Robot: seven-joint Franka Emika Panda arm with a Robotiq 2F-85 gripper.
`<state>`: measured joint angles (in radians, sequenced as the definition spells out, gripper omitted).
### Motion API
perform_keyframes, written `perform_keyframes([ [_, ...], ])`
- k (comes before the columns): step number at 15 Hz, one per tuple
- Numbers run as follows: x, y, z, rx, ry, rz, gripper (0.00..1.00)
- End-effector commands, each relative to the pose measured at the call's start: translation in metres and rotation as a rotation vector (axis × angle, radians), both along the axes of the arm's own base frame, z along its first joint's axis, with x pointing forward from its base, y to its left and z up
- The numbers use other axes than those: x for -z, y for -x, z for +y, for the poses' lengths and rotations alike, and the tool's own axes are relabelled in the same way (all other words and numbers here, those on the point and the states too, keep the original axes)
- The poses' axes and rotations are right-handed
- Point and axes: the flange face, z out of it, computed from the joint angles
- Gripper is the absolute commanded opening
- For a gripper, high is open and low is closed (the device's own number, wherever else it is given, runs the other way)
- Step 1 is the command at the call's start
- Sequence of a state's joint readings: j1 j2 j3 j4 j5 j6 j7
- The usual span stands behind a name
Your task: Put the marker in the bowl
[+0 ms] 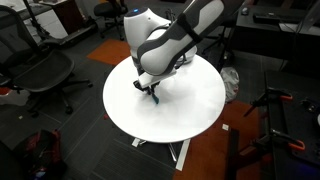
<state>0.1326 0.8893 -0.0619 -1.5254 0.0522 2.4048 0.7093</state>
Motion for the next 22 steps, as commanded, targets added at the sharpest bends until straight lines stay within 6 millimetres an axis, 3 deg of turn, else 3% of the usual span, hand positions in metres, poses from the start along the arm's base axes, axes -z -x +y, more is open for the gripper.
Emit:
perform_keyframes([
  [1, -0.004, -0.004, 0.004, -0.018, -0.01, 0.025, 0.03],
  [3, -0.016, 0.004, 0.011, -0.034, 0.011, 0.035, 0.04],
  [6, -0.052, 0.018, 0.026, -0.08, 0.023, 0.015, 0.05],
  [10, -0.121, 0.039, 0.029, -0.117, 0.046, -0.031, 0.05],
  [16, -0.218, 0.083, -0.027, -0.05, 0.107, -0.143, 0.05],
  [22, -0.284, 0.133, -0.096, 0.026, 0.173, -0.234, 0.05],
])
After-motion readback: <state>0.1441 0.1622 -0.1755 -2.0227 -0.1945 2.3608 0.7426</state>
